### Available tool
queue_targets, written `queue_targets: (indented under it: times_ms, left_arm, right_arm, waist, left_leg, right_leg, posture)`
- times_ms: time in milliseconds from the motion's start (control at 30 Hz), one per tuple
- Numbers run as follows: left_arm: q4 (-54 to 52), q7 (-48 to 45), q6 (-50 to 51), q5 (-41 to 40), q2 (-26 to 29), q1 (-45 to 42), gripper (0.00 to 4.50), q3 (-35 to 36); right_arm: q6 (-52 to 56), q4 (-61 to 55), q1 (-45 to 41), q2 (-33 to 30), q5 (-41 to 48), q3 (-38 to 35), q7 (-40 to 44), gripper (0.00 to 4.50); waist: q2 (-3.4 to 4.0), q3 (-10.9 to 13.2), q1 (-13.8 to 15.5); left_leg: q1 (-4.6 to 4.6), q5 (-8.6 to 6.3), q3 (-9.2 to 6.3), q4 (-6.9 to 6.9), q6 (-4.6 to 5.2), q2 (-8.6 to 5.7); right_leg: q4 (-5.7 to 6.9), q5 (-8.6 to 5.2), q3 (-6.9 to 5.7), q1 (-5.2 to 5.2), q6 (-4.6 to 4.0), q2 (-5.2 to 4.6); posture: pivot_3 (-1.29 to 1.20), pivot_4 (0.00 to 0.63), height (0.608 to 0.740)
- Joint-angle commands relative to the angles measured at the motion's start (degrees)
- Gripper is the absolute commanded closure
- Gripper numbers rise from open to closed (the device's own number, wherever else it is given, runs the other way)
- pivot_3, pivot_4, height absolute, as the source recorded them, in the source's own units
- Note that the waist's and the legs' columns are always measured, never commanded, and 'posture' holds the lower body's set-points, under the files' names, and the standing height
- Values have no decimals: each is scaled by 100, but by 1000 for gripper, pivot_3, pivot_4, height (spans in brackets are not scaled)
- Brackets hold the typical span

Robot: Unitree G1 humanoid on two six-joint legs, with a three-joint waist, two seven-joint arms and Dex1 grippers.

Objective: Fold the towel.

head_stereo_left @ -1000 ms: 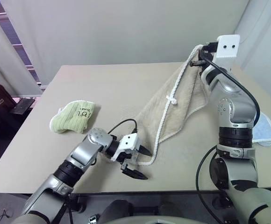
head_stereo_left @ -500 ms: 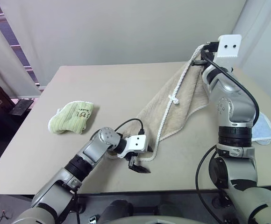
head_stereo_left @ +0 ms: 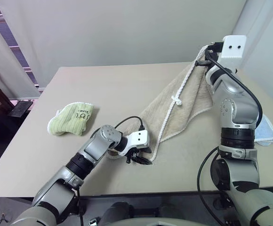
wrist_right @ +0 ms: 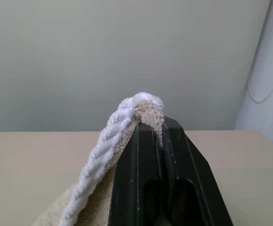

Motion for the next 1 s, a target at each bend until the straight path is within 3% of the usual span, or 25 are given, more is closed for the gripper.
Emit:
queue_targets:
  times_ms: [33,100,333,400,600,700,800,1000]
  left_arm:
    - [35,-143,89,188,124,59,3827,-232]
    - [67,-128,3,259,135,56,4483,-297]
    - [217,-125,-187,131,65,7,4483,-81]
    - [89,-271,28,-248,83,-29,4483,259]
    - [-220,-800,1982,-2189,644,-671,4483,2058]
    - [635,-388,2138,-2547,830,-1200,4483,3010]
    - [1888,265,1579,-2499,880,-1795,4483,3728]
    - [4498,2086,137,-2113,463,-3040,4483,4420]
  right_arm:
    - [-120,-89,-26,-81,-150,46,9,4500]
    - [-114,-93,-11,-78,-194,69,11,4500]
    - [-118,-111,25,-71,-201,13,-4,4500]
    - [-126,-93,67,-77,-187,-31,-14,4500]
    - [-185,6,268,-247,-124,-279,30,4500]
    - [-207,71,343,-383,-117,-373,92,4500]
    - [-207,179,434,-601,-153,-441,178,4500]
    - [-485,759,270,-914,-170,-509,298,4500]
  waist:
    - [0,0,0]
    - [0,0,-4]
    - [0,-1,8]
    - [0,0,1]
    - [-4,5,-14]
    - [-7,6,0]
    - [-7,6,1]
    - [-28,11,28]
  left_leg:
    - [0,0,0,0,0,0]
    - [0,0,0,1,0,0]
    - [3,0,0,1,-1,0]
    - [3,0,0,1,-1,0]
    - [-20,2,-4,6,-3,0]
    - [-30,5,-4,9,-6,0]
    - [-29,6,-4,7,-7,-1]
    - [-30,11,-4,11,-15,-2]
  right_leg:
    - [0,0,0,0,0,0]
    - [0,0,0,1,0,0]
    - [0,0,0,3,-1,0]
    - [0,0,0,3,-1,0]
    - [9,0,-1,-23,-1,2]
    - [10,0,-2,-33,0,4]
    - [10,0,-1,-33,0,3]
    - [16,2,-2,-36,2,3]
  posture:
    - [0,0,740]
    - [0,0,740]
    - [0,0,740]
    - [0,0,740]
    - [0,0,740]
    - [0,0,740]
    - [0,0,740]
    - [0,0,740]
